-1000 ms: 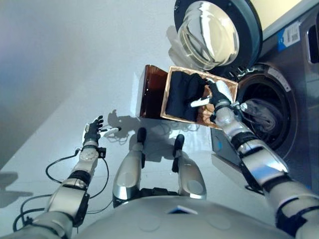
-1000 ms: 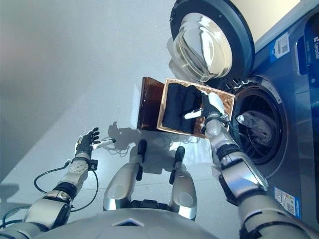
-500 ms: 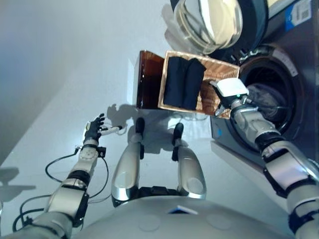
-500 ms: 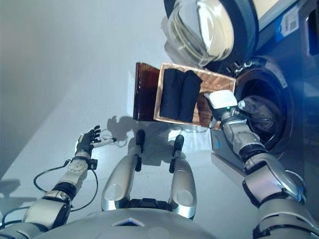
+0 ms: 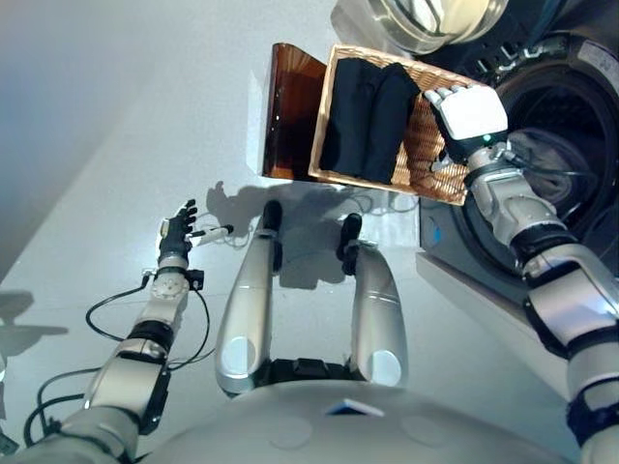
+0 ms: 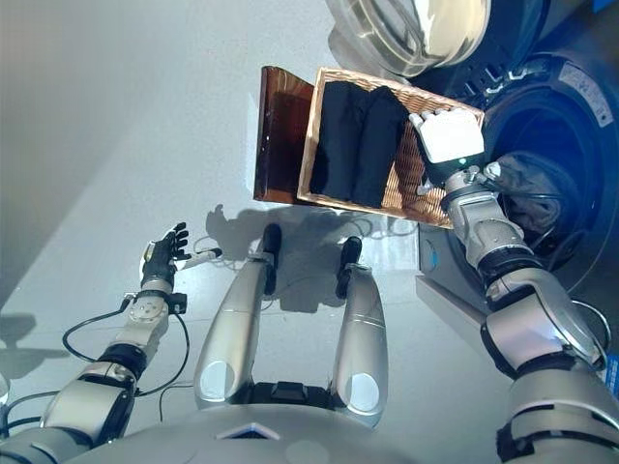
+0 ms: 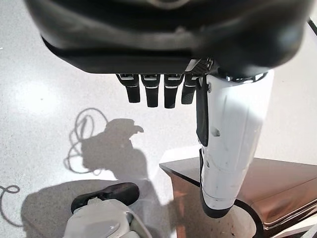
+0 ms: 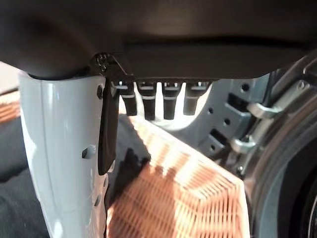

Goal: Pick up the clothes and place them into the washing machine

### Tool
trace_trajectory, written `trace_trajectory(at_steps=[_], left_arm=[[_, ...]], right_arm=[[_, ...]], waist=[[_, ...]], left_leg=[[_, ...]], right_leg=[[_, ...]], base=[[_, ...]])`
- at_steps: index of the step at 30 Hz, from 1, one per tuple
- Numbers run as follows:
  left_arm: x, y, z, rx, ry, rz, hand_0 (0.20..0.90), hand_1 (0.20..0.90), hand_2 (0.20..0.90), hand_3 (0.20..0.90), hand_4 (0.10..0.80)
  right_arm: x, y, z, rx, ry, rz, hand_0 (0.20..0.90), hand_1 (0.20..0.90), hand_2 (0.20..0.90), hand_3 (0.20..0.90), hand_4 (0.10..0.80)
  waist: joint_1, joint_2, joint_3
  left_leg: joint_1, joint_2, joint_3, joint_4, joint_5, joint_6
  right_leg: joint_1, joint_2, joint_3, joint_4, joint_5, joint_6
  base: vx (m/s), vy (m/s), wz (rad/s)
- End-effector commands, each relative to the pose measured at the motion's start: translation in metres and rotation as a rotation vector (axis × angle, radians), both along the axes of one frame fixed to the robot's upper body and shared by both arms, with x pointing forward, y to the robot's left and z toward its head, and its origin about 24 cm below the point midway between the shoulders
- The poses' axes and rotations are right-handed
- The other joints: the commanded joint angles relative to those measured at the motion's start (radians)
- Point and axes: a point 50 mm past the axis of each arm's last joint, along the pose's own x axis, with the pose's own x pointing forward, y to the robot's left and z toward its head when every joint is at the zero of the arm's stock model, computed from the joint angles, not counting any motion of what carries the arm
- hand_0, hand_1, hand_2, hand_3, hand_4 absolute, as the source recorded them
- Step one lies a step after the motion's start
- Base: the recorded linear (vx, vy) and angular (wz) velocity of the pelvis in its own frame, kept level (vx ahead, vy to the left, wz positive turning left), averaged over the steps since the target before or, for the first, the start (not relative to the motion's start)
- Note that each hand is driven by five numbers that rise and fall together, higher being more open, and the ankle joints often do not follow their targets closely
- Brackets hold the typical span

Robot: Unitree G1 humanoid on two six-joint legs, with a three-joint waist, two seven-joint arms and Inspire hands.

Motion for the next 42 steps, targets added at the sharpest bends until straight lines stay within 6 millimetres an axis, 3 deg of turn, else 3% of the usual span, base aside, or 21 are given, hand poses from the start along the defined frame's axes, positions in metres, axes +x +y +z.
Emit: trace_trajectory(at_steps=[1, 13, 15, 16, 17, 33, 42], left_arm=[[-0.007, 0.012, 0.008, 0.040, -0.084, 0.035, 0.900, 0.900, 0.900, 0.900, 0.800], [-0.002, 0.006, 0.013, 0.026, -0.121, 0.009, 0.900, 0.900, 0.900, 0.900, 0.800], [-0.003, 0.007, 0.012, 0.024, -0.122, 0.014, 0.900, 0.900, 0.900, 0.900, 0.800], [-0.003, 0.007, 0.013, 0.022, -0.123, 0.015, 0.900, 0.900, 0.900, 0.900, 0.800], [-0.003, 0.007, 0.013, 0.020, -0.124, 0.018, 0.900, 0.900, 0.900, 0.900, 0.800], [0.007, 0.005, 0.025, 0.000, -0.201, 0.024, 0.900, 0.900, 0.900, 0.900, 0.800], [0.006, 0.005, 0.026, 0.000, -0.210, 0.027, 0.900, 0.900, 0.900, 0.900, 0.800]], right_arm=[[0.005, -0.009, 0.039, -0.005, -0.213, 0.007, 0.900, 0.900, 0.900, 0.900, 0.800], [0.017, 0.008, 0.039, -0.061, -0.204, 0.031, 0.900, 0.900, 0.900, 0.900, 0.800], [0.018, 0.008, 0.040, -0.066, -0.203, 0.031, 0.900, 0.900, 0.900, 0.900, 0.800], [0.019, 0.008, 0.043, -0.071, -0.208, 0.031, 0.900, 0.900, 0.900, 0.900, 0.800], [0.020, 0.007, 0.046, -0.077, -0.212, 0.027, 0.900, 0.900, 0.900, 0.900, 0.800], [0.029, 0.002, 0.069, -0.087, -0.272, -0.014, 0.900, 0.900, 0.900, 0.900, 0.800], [0.030, 0.009, 0.065, -0.074, -0.263, -0.004, 0.900, 0.900, 0.900, 0.900, 0.800]], waist=[[-0.012, 0.031, -0.095], [0.008, 0.038, -0.112], [0.014, 0.040, -0.114], [0.014, 0.038, -0.110], [0.019, 0.040, -0.113], [0.045, 0.059, -0.101], [0.051, 0.068, -0.108]], left_leg=[[-0.012, -0.005, 0.009, 0.092, -0.101, -0.037], [-0.061, -0.019, -0.013, 0.062, -0.068, -0.040], [-0.062, -0.017, -0.021, 0.071, -0.099, -0.044], [-0.080, -0.022, -0.021, 0.055, -0.057, -0.043], [-0.074, -0.019, -0.028, 0.062, -0.089, -0.046], [-0.156, -0.035, -0.062, 0.032, -0.047, -0.058], [-0.175, -0.048, -0.073, 0.016, -0.038, -0.057]], right_leg=[[-0.006, 0.036, -0.010, -0.051, 0.069, 0.042], [-0.046, 0.035, -0.033, -0.056, 0.064, 0.030], [-0.046, 0.039, -0.034, -0.039, 0.030, 0.034], [-0.060, 0.035, -0.040, -0.056, 0.064, 0.027], [-0.061, 0.039, -0.037, -0.039, 0.031, 0.032], [-0.139, 0.026, -0.058, -0.005, 0.018, 0.026], [-0.162, 0.020, -0.060, 0.009, 0.008, 0.027]], base=[[-0.002, -0.023, -0.05], [-0.002, -0.030, 0.07], [0.040, -0.029, 0.08], [0.086, -0.046, 0.03], [-0.007, -0.039, 0.09], [0.007, -0.027, 0.10], [0.007, -0.009, 0.07]])
